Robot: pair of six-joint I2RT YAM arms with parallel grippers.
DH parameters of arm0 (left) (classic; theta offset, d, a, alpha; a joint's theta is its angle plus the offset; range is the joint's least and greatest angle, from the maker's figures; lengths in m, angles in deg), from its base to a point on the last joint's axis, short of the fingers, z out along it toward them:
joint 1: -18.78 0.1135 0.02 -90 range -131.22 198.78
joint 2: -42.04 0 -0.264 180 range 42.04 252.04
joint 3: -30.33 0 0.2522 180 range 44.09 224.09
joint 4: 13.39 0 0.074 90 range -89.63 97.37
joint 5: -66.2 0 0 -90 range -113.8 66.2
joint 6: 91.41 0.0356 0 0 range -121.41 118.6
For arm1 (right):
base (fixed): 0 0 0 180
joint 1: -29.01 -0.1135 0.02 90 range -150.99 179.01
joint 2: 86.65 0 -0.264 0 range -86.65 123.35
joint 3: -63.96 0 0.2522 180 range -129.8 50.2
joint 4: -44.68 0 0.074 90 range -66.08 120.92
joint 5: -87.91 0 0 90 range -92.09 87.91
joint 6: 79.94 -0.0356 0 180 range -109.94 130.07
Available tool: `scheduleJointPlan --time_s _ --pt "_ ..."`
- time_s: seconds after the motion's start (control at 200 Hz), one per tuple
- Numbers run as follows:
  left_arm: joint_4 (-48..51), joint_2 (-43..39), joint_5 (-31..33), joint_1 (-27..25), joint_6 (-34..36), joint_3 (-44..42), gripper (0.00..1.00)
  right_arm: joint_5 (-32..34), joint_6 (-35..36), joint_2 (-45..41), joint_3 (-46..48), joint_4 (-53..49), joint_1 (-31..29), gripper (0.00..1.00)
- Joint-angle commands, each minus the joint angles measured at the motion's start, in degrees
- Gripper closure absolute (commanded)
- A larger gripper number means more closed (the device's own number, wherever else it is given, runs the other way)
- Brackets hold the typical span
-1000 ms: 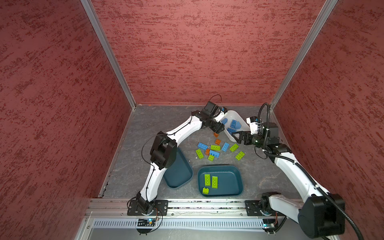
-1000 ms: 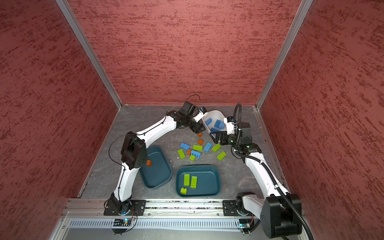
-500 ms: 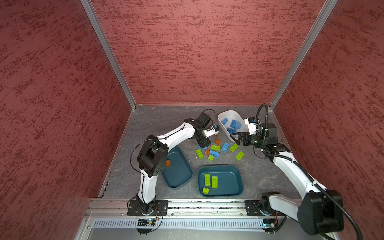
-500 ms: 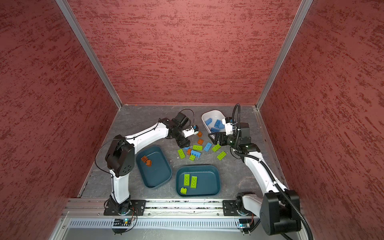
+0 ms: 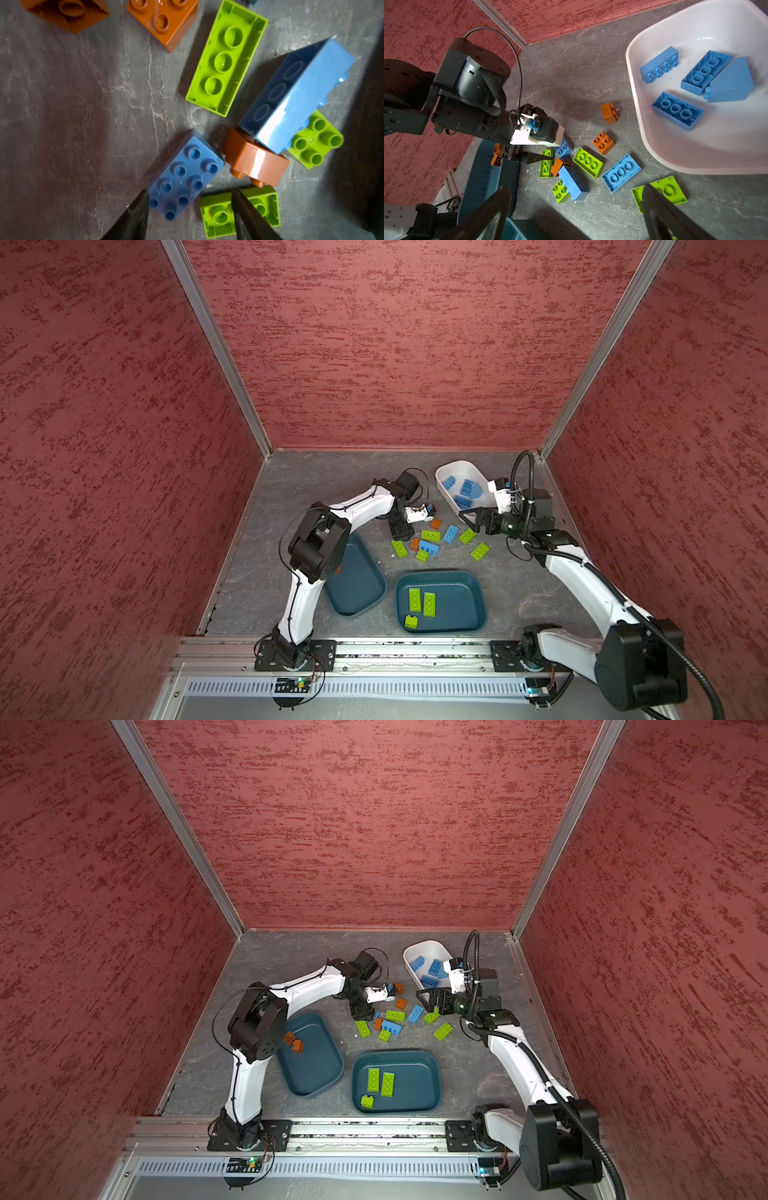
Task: Sort the legos into containers by color
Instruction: 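Move the left gripper to the pile and grasp a small blue brick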
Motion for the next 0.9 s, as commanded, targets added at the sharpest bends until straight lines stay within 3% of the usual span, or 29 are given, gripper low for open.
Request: scheduleJointPlan --time_s 0.0,0.616,0.787,0.897 --pt "-0.33 1.54 0.42 0.23 2.4 2.08 0.37 -0.76 0.56 -0.79 0.43 1.23 -0.31 0.01" --pt "1.28 6.23 1.56 0.15 3.75 6.16 0.51 -0.68 1.03 -0.68 0.42 0.55 -0.37 0.01" --pt "2.96 6.74 1.06 0.37 2.81 7.49 0.65 -0.59 1.2 -0.76 0.52 0.36 -0.3 0.01" --pt "3.3 5.63 0.1 0.56 1.82 7.87 0.68 -0.23 1.29 -0.67 0.39 0.28 -0.32 0.01"
